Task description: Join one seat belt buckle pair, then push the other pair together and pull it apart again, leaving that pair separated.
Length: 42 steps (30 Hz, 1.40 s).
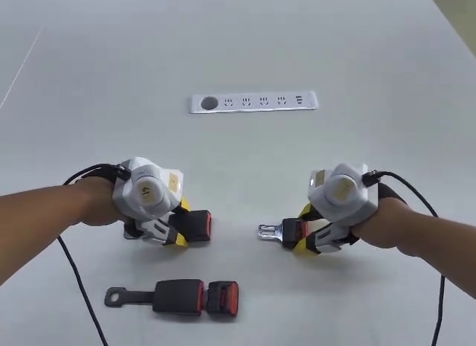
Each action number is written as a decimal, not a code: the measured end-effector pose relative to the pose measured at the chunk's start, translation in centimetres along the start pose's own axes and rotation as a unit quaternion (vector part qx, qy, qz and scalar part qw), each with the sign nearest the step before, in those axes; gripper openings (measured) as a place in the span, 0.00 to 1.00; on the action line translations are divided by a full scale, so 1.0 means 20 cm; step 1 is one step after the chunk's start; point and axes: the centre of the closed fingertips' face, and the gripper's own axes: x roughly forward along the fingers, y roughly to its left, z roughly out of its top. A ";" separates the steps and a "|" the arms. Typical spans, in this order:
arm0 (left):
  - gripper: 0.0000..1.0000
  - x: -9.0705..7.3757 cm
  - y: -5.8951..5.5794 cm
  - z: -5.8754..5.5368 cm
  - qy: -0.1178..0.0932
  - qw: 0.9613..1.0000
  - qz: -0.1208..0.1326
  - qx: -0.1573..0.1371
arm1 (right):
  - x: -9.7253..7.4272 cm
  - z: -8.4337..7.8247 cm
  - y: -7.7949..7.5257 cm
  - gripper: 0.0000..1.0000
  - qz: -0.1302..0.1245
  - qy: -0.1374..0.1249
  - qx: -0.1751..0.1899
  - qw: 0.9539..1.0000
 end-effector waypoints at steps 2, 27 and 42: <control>0.35 0.00 0.00 0.00 0.002 1.000 0.000 0.001 | -0.01 -0.01 -0.01 0.35 -0.001 0.000 0.003 1.000; 0.35 0.00 0.00 0.02 0.014 1.000 0.001 -0.008 | -0.05 -0.11 -0.02 0.44 -0.010 0.011 0.014 1.000; 0.67 -0.13 0.03 0.11 -0.084 0.982 0.078 -0.148 | -0.26 -0.05 -0.11 0.74 -0.150 -0.084 0.080 0.982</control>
